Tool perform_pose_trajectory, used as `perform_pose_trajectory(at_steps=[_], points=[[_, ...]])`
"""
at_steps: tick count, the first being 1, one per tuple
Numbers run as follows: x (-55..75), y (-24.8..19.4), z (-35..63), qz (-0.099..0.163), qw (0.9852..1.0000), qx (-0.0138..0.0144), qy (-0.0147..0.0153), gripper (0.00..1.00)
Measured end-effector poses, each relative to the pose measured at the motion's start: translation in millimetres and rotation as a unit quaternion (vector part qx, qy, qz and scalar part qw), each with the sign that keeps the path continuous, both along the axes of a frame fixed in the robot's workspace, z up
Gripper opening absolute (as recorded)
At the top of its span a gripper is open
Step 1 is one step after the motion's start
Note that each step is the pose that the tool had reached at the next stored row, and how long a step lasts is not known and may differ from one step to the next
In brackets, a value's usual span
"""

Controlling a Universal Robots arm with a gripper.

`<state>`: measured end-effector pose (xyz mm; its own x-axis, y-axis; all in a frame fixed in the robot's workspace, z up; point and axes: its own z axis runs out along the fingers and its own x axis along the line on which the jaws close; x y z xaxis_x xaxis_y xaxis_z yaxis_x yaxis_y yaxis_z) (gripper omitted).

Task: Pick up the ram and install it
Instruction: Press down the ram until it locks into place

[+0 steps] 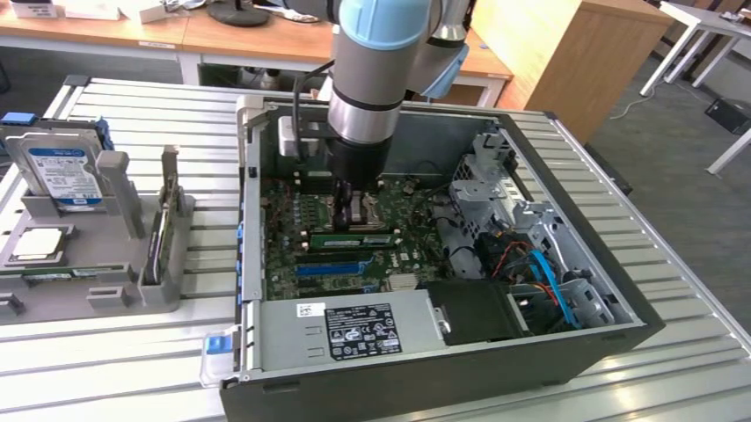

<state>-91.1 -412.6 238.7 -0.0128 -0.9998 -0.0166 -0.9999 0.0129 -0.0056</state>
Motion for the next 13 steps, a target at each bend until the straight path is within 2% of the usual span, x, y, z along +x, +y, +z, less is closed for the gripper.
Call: perform_pose_trajectory(at_steps=[13], points=[[0.1,0.0,-3.0,0.000,1.0000,0.0000,-0.0001,0.10]])
